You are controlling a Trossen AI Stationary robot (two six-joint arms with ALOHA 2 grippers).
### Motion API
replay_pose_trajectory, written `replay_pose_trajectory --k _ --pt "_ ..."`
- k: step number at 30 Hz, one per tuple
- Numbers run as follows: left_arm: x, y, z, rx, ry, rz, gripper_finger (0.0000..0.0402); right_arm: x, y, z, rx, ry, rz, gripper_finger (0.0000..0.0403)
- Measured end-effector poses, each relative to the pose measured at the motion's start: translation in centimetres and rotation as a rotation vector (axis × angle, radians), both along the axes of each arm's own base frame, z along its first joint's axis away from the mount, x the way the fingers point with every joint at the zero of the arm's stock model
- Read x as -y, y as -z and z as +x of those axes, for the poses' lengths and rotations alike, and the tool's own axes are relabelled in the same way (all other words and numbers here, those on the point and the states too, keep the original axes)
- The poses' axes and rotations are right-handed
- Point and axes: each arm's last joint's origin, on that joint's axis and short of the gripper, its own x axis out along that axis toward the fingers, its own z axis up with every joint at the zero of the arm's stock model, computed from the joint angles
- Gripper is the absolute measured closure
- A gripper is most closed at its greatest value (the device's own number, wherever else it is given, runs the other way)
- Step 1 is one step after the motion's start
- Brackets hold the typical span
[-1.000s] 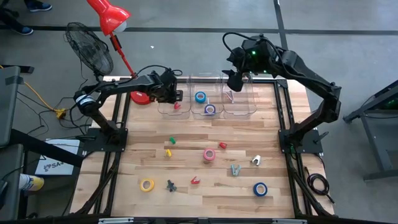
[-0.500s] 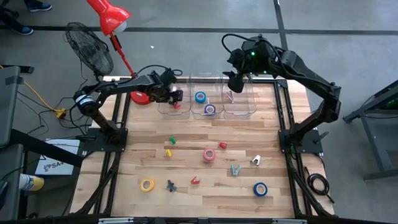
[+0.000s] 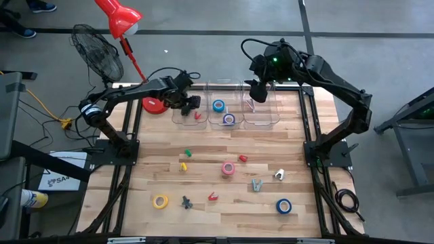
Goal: Pick and place Stapler, Stapler remover, tape
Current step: Put the green stapler into the left transparent bin
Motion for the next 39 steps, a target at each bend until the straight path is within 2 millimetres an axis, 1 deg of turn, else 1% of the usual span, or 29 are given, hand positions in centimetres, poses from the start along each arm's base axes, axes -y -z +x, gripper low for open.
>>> replay_pose_trajectory --k 4,7,9,12,17,22,25,27,30,33,39 --pt "0.4 -2.7 -0.5 -0.041 0.048 0.012 0.0145 0.0 0.1 -0.1 -0.008 0.010 0.018 0.0163" --pt "1.5 -4.6 -1.2 -0.073 0.071 0.024 0.0159 -0.1 0.3 -0.2 -0.025 0.013 0.029 0.0164" --pt "2.5 -5.5 -1.5 -0.077 0.132 0.040 0.0166 -0.1 0.4 -0.3 -0.041 0.014 0.035 0.0163" --pt "4.6 -6.7 -1.7 -0.073 0.352 0.089 0.0173 -0.2 0.5 -0.4 -0.058 0.011 0.039 0.0163" --pt "8.1 -7.5 -1.5 -0.112 0.773 0.187 0.0177 -0.3 0.7 -0.6 -0.109 -0.026 0.019 0.0164" --pt "10.5 -7.4 -0.6 -0.181 1.128 0.339 0.0177 -0.4 0.8 -0.6 -0.112 -0.066 0.040 0.0163" --pt "11.8 -6.9 0.2 -0.213 1.372 0.422 0.0177 -0.5 0.9 -0.6 -0.107 -0.081 0.053 0.0164" --pt "12.6 -6.6 0.7 -0.224 1.499 0.457 0.0177 -0.5 0.9 -0.6 -0.105 -0.087 0.057 0.0164" --pt "13.5 -5.7 1.6 -0.240 1.618 0.469 0.0177 -0.5 0.9 -0.6 -0.103 -0.092 0.061 0.0163" --pt "14.3 -4.4 2.7 -0.266 1.708 0.444 0.0177 -0.5 0.9 -0.6 -0.101 -0.088 0.066 0.0164" --pt "15.5 -1.2 4.6 -0.300 1.810 0.332 0.0177 -0.5 0.9 -0.6 -0.098 -0.085 0.070 0.0163"
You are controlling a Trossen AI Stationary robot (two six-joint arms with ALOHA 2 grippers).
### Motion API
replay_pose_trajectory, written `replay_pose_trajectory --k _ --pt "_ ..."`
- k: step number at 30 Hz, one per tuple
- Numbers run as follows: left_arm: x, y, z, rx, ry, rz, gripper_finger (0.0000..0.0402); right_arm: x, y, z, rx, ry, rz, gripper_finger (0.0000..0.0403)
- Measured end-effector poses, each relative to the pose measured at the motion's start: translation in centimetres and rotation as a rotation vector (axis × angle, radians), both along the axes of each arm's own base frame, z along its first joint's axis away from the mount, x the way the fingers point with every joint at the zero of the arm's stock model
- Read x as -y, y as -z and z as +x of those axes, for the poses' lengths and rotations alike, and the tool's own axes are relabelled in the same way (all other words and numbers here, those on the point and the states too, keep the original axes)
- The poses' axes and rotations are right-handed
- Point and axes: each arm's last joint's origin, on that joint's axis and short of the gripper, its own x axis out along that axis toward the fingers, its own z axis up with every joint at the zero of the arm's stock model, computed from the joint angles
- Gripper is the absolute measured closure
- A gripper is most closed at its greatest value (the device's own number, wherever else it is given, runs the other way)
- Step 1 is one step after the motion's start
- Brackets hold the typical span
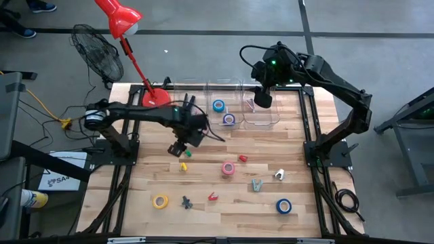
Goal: Pick and place Stapler, Stapler remover, tape
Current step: Put the green stapler into the left transparent bin
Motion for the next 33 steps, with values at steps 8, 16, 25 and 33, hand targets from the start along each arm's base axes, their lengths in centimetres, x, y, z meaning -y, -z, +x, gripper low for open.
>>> replay_pose_trajectory --k 8,16,25,33 --pt "1.4 3.6 1.6 -0.114 0.120 -0.020 0.0177 0.0 0.0 0.0 0.003 -0.002 0.006 0.0164" --pt "1.4 6.3 2.7 -0.168 0.158 -0.009 0.0177 0.0 0.0 0.0 0.004 -0.002 0.007 0.0164" --pt "1.3 7.9 3.2 -0.190 0.186 0.014 0.0177 0.0 0.0 0.0 0.004 -0.003 0.007 0.0164" --pt "1.3 8.9 2.5 -0.195 0.186 0.026 0.0177 0.0 0.0 0.0 0.004 -0.002 0.007 0.0165"
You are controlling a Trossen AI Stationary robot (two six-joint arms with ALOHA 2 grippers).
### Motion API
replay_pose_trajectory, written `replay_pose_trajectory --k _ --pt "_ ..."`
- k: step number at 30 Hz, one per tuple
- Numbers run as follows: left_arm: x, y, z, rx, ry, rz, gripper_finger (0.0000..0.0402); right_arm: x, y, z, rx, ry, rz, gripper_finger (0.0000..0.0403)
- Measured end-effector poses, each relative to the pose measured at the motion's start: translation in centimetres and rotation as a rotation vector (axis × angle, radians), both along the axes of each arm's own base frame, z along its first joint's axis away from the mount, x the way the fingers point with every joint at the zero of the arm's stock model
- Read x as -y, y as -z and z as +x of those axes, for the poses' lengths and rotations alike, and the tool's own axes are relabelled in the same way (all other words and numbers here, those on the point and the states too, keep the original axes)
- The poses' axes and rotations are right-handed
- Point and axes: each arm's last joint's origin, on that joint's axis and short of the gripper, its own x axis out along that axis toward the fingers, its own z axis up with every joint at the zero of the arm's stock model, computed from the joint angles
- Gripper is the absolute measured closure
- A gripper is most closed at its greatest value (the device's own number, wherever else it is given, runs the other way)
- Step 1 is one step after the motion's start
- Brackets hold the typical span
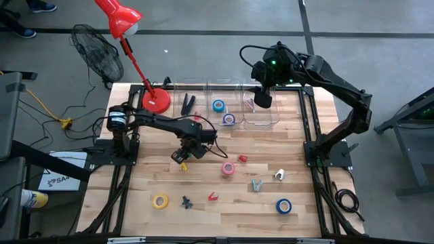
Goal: Pick and place Stapler, Stapler remover, tape
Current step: Put the green stapler into the left transparent bin
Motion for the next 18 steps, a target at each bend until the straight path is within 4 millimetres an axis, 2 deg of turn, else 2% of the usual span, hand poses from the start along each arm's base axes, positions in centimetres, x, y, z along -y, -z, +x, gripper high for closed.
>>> replay_pose_trajectory --k 4,7,16,18 --pt "0.01 0.39 -0.29 -0.009 0.000 0.002 0.0179 0.00 0.00 0.00 0.000 0.000 0.000 0.0165" --pt "-0.02 0.51 -0.35 -0.012 0.002 0.018 0.0197 -0.01 0.00 0.00 0.000 0.000 0.000 0.0165" --pt "-0.09 0.60 -0.25 -0.006 -0.003 0.030 0.0318 -0.01 0.00 0.00 -0.001 0.000 0.000 0.0165" --pt "-0.09 0.56 -0.29 -0.008 -0.015 0.030 0.0334 0.00 0.00 0.00 -0.001 0.000 0.000 0.0165"
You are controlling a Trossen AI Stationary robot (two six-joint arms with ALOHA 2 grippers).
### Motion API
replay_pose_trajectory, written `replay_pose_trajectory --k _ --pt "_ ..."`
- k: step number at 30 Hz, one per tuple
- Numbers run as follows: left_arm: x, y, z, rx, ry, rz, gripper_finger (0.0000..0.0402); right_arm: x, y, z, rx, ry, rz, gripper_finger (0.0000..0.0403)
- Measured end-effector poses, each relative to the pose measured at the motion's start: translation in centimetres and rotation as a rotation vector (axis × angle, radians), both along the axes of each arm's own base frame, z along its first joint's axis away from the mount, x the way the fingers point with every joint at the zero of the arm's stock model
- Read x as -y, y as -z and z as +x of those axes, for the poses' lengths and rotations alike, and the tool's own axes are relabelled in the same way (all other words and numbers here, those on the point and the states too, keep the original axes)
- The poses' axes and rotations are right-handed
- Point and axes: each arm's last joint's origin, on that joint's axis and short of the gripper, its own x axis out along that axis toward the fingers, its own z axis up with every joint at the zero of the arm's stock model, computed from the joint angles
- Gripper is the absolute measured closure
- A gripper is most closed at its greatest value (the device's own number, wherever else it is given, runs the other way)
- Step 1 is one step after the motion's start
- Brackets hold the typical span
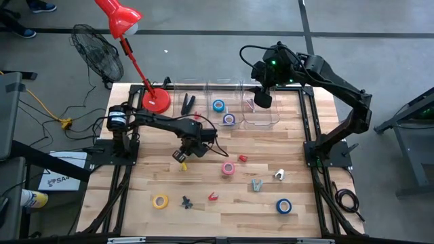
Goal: Pick and place Stapler, Stapler remover, tape
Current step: Put the green stapler into the left transparent bin
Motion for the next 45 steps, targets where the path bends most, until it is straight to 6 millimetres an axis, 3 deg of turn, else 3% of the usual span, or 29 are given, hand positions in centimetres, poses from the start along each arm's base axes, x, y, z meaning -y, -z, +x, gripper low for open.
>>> replay_pose_trajectory --k 6,13,17,24,29,37,45 --pt "0.2 -1.4 -0.7 -0.029 -0.107 -0.058 0.0334 0.0 0.0 0.0 -0.003 0.000 0.002 0.0165" --pt "0.1 -6.3 -0.6 0.150 -0.220 -0.022 0.0325 0.0 0.1 0.0 -0.006 -0.006 0.006 0.0165" --pt "-0.1 -9.8 -1.0 0.281 -0.283 0.066 0.0326 0.0 0.0 0.0 -0.004 -0.009 0.003 0.0165" --pt "-1.2 -13.3 -2.0 0.450 -0.468 0.311 0.0332 0.0 0.0 0.0 -0.003 -0.011 0.001 0.0165" --pt "-3.4 -13.7 -2.1 0.525 -0.706 0.367 0.0332 0.0 0.0 0.0 -0.004 -0.012 0.000 0.0165" --pt "-9.1 -13.4 -2.8 0.584 -1.248 0.268 0.0332 0.0 0.0 0.0 -0.005 -0.017 -0.005 0.0165" --pt "-13.9 -11.2 -4.1 0.455 -1.589 0.087 0.0332 0.0 0.0 0.0 -0.006 -0.019 -0.007 0.0165"
